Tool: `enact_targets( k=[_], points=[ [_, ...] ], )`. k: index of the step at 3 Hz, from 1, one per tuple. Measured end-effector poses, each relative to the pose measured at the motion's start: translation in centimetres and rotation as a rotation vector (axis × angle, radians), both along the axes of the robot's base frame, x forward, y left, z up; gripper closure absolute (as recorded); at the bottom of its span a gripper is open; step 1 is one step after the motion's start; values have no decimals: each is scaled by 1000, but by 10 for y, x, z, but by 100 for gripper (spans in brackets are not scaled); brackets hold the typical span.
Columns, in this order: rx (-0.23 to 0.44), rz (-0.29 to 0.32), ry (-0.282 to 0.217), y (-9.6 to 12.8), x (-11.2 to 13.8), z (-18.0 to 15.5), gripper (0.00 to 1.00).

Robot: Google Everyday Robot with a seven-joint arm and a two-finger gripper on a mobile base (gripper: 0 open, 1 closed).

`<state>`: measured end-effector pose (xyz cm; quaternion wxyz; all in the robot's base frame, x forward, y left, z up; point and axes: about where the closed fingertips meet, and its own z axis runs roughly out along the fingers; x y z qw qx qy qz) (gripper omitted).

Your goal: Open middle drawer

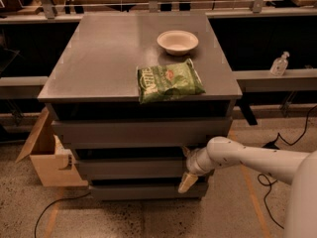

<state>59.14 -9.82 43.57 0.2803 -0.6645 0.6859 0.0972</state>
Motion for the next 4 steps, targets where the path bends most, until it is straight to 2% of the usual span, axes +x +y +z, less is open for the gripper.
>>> enact_targets(
  k=[1,2,4],
  points=[
    [1,2,26,3,-2,-10,0],
    [1,-10,41,3,-10,-17,18],
    [-19,-17,62,-7,-53,-13,65]
  ],
)
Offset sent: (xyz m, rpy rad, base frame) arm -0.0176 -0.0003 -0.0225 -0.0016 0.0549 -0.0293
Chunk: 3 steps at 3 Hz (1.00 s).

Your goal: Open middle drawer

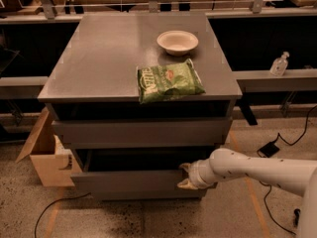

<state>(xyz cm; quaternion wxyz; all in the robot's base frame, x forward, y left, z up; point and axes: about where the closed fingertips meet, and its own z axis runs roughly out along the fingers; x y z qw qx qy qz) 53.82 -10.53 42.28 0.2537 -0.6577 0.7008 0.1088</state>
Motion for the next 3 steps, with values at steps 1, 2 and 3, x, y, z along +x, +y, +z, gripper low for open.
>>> enact_targets(
  k=[1,2,3],
  points=[
    [-3,1,1,-1,-5,6,88],
    [-3,1,0,-1,-5,14,100],
    [-3,1,0,-1,-5,14,100]
  ],
)
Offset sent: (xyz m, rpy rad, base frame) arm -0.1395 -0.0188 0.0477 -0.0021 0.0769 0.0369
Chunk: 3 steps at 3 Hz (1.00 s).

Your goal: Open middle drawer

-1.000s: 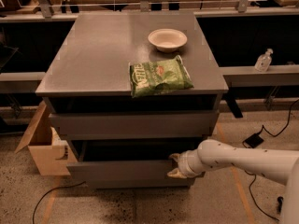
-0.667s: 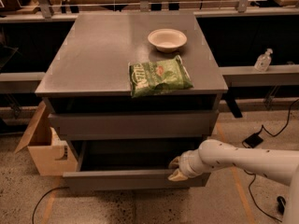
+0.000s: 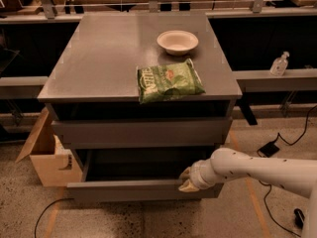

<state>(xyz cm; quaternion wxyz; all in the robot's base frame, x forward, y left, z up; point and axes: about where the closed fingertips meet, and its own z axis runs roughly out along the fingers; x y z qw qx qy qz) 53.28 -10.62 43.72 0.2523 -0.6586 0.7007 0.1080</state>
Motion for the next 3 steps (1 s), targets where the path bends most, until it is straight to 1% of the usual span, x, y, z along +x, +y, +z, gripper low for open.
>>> enact_targets(
  k=[1,2,3],
  points=[
    [50,32,60,2,-50,5,100],
    [50,32,60,2,-50,5,100],
    [36,36,74,2,-57,2,100]
  ],
)
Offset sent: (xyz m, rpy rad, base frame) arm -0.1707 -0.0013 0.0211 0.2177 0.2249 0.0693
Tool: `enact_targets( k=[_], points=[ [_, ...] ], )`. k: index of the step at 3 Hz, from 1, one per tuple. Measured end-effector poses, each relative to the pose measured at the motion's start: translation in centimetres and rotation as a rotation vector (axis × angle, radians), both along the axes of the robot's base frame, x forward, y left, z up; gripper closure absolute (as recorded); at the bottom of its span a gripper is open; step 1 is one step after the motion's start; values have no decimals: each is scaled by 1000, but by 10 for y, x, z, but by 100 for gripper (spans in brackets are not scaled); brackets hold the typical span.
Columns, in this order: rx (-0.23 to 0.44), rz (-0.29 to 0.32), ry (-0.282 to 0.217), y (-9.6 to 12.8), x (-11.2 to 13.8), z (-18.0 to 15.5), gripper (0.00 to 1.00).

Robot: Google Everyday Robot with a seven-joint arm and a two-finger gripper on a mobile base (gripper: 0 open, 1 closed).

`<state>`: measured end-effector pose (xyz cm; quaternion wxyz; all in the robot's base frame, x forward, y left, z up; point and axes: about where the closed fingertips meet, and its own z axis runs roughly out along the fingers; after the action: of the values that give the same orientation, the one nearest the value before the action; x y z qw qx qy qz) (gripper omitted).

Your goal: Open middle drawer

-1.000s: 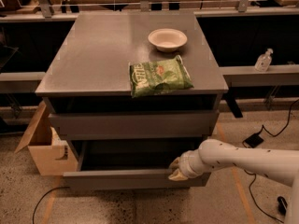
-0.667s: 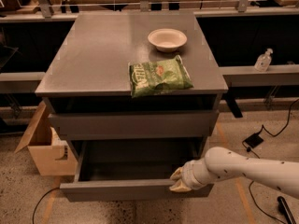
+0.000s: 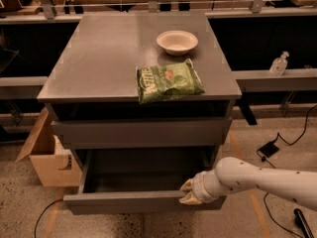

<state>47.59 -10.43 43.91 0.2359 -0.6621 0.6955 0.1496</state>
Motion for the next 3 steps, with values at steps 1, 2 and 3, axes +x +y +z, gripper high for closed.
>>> enact_targets(
  k=[1,2,3],
  points=[
    [-27,-37,7,-10,-30,2,100],
    [-53,-77,39,-17,-81,-4,100],
    [-54,-93,55,-19,-101,-8,100]
  ],
)
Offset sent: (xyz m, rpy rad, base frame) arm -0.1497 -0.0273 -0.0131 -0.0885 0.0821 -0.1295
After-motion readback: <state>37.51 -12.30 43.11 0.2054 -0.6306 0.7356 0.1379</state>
